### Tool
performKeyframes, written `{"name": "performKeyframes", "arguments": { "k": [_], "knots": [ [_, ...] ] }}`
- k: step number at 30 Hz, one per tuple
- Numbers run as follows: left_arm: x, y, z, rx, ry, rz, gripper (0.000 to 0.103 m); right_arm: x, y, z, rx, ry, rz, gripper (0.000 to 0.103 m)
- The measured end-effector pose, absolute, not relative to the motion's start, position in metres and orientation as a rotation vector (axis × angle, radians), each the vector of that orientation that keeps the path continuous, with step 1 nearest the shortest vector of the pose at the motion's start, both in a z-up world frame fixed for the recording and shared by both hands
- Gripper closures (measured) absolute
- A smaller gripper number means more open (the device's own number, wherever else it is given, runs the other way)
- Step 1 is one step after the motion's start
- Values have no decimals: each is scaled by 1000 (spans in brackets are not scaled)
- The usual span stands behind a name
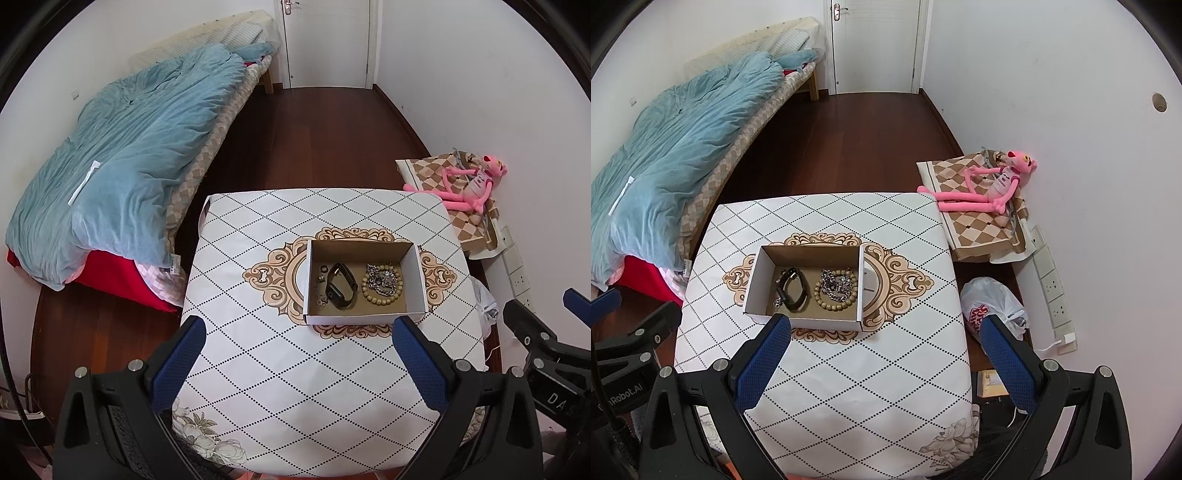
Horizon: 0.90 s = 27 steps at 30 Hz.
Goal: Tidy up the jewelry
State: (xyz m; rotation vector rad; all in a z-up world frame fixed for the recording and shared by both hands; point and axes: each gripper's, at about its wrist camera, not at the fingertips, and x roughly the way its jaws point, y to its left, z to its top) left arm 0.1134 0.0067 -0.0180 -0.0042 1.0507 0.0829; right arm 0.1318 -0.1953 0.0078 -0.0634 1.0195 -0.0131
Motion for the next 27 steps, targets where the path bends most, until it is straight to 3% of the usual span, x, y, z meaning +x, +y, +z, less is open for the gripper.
{"name": "performKeyframes", "arguments": {
  "k": [27],
  "knots": [
    [116,-2,-20,9,1065,63,0,134,-196,0,-68,1025,-20,0]
  ]
}}
